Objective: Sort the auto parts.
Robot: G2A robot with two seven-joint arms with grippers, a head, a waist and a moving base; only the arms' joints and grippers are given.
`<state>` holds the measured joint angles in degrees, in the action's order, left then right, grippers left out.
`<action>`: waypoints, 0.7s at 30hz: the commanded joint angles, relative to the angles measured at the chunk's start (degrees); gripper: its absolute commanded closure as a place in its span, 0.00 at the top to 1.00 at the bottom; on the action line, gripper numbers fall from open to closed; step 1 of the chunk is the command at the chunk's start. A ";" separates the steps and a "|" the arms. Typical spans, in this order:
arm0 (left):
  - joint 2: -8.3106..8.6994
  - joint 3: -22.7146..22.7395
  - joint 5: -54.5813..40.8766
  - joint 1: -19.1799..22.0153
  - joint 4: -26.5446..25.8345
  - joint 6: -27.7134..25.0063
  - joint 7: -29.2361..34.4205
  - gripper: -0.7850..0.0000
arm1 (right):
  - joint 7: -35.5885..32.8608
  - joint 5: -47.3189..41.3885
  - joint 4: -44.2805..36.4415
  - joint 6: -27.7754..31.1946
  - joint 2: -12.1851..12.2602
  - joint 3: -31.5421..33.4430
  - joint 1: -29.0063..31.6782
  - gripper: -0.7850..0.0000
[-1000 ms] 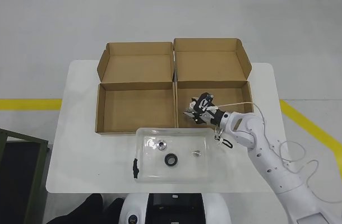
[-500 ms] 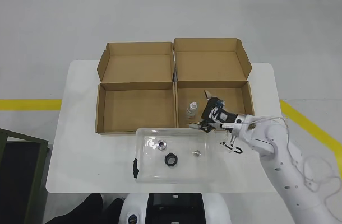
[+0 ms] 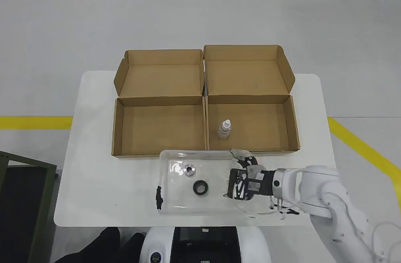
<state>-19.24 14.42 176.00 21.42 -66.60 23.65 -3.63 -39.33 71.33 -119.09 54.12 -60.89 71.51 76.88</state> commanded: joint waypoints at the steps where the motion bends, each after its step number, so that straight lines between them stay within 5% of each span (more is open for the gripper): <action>1: 0.00 0.00 0.00 0.00 0.00 0.00 0.00 1.00 | -2.00 0.69 -0.34 0.46 0.18 -0.76 0.23 1.00; 18: 0.00 0.00 0.00 0.00 0.00 0.00 0.00 1.00 | -12.42 2.22 3.79 -1.58 0.44 -9.93 -5.82 1.00; 21: 0.00 0.00 0.00 0.00 0.00 0.00 0.00 1.00 | -12.94 2.63 4.12 -2.10 0.79 -10.76 -6.40 0.88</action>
<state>-19.24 14.42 176.00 21.42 -66.60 23.65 -3.63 -52.19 74.11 -115.08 52.08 -60.23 60.98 70.64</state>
